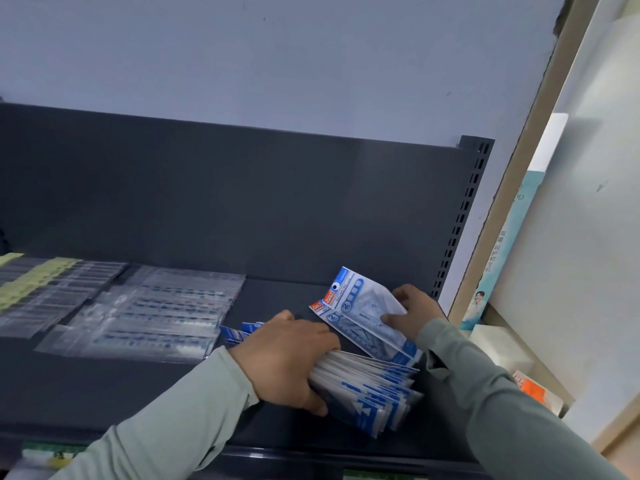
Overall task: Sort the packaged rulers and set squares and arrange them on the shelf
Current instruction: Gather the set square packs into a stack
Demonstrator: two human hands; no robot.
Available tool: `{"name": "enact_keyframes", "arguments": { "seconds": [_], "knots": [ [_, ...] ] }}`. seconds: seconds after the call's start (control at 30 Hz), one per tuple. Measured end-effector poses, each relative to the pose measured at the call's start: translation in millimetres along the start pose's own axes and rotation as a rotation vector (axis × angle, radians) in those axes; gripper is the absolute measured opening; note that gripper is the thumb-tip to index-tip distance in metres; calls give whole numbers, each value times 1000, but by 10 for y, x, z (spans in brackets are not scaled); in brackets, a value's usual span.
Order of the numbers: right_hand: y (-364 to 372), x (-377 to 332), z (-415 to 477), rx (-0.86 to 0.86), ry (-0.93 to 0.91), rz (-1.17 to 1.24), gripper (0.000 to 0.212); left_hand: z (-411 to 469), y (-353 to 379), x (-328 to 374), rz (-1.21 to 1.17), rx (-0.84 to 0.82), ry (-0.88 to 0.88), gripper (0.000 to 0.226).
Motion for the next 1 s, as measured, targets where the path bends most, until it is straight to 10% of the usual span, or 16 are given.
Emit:
{"name": "enact_keyframes", "arguments": {
  "seconds": [0.3, 0.5, 0.67, 0.77, 1.0],
  "knots": [
    [34, -377, -130, -239, -386, 312, 12, -26, -43, 12, -16, 162, 55, 81],
    [23, -374, -288, -571, -220, 387, 42, -30, -7, 15, -6, 40, -20, 123],
    [97, -97, -41, -220, -48, 41, 36, -27, -13, 23, -20, 80, 29, 79],
    [207, 54, 33, -307, 92, -328, 59, -21, -5, 8, -27, 38, 20, 72],
    [188, -17, 45, -163, 51, -114, 51, -44, -56, 20, -52, 24, -29, 64]
  ]
}}
Point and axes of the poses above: each hand's wrist, its own z-axis towards the middle knuckle, its own y-axis out of the palm, x = y × z, the point moved 4 cm from there along z, towards the middle knuckle, and after that the axes turned 14 degrees about -y, right-handed, at the moved point
